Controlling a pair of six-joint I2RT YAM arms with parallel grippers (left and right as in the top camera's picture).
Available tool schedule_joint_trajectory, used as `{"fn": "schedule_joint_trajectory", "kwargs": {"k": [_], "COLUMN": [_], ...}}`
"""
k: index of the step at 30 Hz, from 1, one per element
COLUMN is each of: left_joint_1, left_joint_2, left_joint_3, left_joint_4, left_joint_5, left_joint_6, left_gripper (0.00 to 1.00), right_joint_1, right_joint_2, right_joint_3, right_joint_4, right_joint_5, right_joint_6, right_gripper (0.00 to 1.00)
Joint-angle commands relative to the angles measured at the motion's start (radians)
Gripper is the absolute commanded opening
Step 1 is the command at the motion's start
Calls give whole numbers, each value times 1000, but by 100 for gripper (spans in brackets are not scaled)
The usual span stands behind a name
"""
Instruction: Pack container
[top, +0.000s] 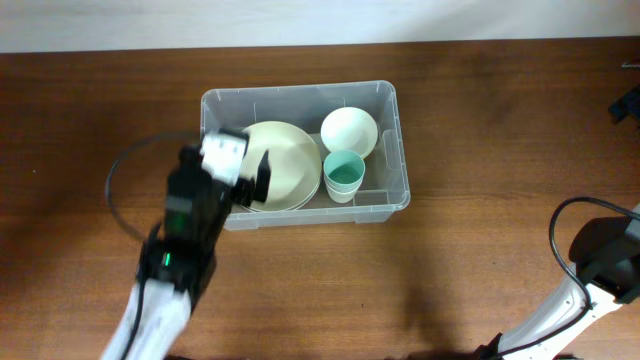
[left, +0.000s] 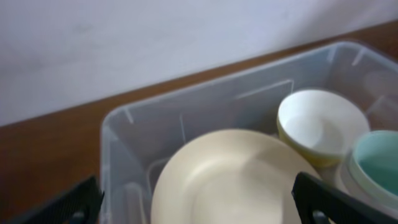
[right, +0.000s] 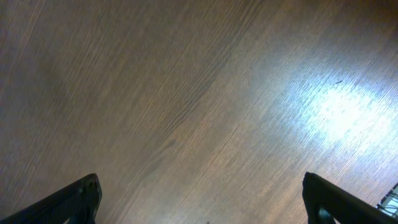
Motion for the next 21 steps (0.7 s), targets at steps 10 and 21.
{"fn": "schedule_joint_trajectory", "kwargs": {"k": [10, 21], "left_joint_1": [159, 251], "left_joint_2": [-559, -912], "left_joint_3": [-423, -628], "left_joint_4": [89, 32], "left_joint_5": [69, 80], "left_joint_6": [-38, -63], "left_gripper": [99, 99], "right_joint_1": [1, 1], "right_joint_2": [-4, -4], "right_joint_3": [-5, -5], "right_joint_4": [-2, -3], "right_joint_5": [12, 12], "right_joint_6": [5, 5], "right_gripper": [99, 99]}}
